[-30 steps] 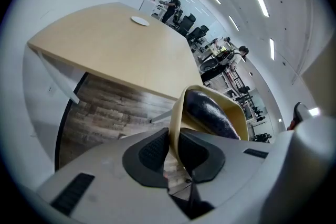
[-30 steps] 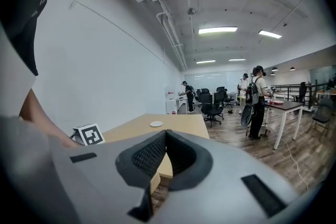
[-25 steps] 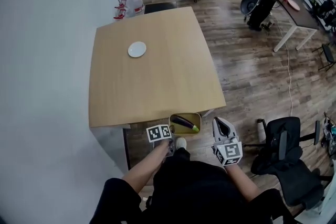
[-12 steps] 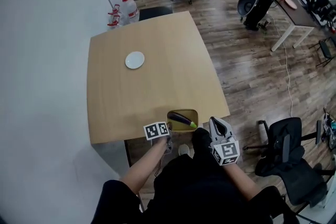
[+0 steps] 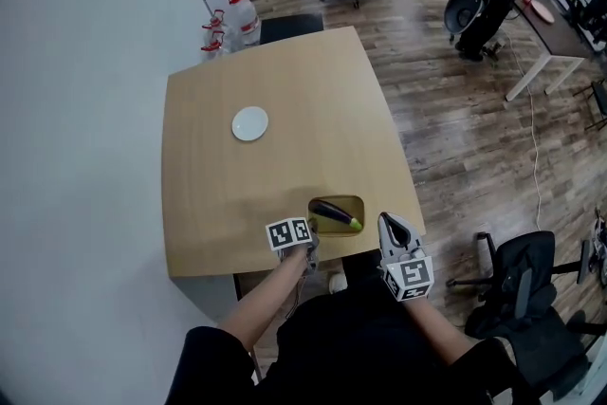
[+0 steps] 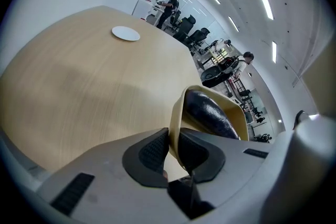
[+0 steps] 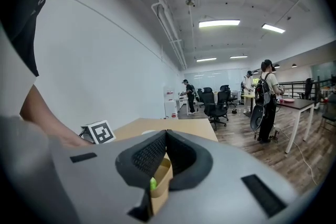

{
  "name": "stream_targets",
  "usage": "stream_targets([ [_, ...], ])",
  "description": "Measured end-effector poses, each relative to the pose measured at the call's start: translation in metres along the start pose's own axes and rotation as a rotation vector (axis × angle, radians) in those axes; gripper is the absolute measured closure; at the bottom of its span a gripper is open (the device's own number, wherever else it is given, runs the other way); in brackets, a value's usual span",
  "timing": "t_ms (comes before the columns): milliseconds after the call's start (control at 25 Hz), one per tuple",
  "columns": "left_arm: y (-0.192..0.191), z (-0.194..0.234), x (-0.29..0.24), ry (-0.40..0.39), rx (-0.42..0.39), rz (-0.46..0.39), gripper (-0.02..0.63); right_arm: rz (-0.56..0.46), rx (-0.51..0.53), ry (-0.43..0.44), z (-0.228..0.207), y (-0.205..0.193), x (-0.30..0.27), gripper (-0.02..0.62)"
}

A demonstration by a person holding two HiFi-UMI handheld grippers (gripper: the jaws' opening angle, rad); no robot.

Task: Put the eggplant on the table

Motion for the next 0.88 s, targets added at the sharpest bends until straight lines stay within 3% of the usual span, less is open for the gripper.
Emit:
stream_targets([
  [480,0.147,-0.029,-0.059,0.055,0.021,0.000,0.566,0.048,-0.033,0.075,-0.085,0.033,-0.121,0.535],
  [880,0.237,-0.047,-0.113,0.093,0.008,0.008,0.565,0.109,-0.104,0.089,-0.132,0.042,-0.174,0.535],
])
Point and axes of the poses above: the fingertips, and each gripper's own axes: x backward along the fingers, z to its left, y out of its top, the point moved 9 cm from there along x, backward along the fingers, and after that the axes turned 11 degrees about z, right-handed, at the moved point
